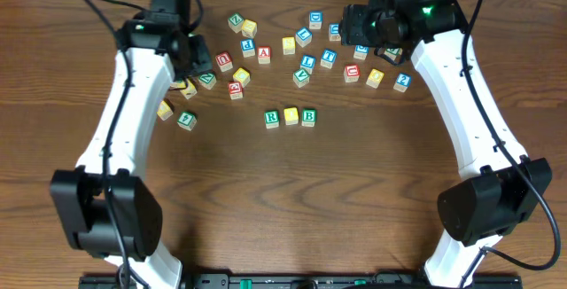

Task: Spell out ROBOT
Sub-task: 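Raise the right gripper and move it to the upper-right blocks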

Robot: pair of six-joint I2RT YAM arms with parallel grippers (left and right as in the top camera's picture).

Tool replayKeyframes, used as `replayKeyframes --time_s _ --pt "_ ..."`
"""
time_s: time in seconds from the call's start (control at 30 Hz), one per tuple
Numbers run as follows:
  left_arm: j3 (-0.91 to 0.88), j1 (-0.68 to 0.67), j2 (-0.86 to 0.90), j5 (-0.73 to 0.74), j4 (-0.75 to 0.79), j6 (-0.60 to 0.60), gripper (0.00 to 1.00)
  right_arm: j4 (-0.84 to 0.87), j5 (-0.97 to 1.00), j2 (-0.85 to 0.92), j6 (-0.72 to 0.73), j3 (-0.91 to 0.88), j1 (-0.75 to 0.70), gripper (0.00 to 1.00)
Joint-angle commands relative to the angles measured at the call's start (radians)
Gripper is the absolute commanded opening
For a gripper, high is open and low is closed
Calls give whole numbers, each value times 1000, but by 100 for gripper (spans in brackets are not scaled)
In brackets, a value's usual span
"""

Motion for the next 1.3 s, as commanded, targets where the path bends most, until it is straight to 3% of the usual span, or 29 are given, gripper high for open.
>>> replayKeyframes --time_s 0.0,0.9,1.27 --pt "-2 -19 3 -2 6 7 50 -15 0 1 -3 16 -2 64" --pt "-2 -20 4 -3 -9 32 50 -40 5 39 14 10 -13 66" --pt "-2 -20 4 -3 -14 32 50 -60 106 61 111 8 -55 65"
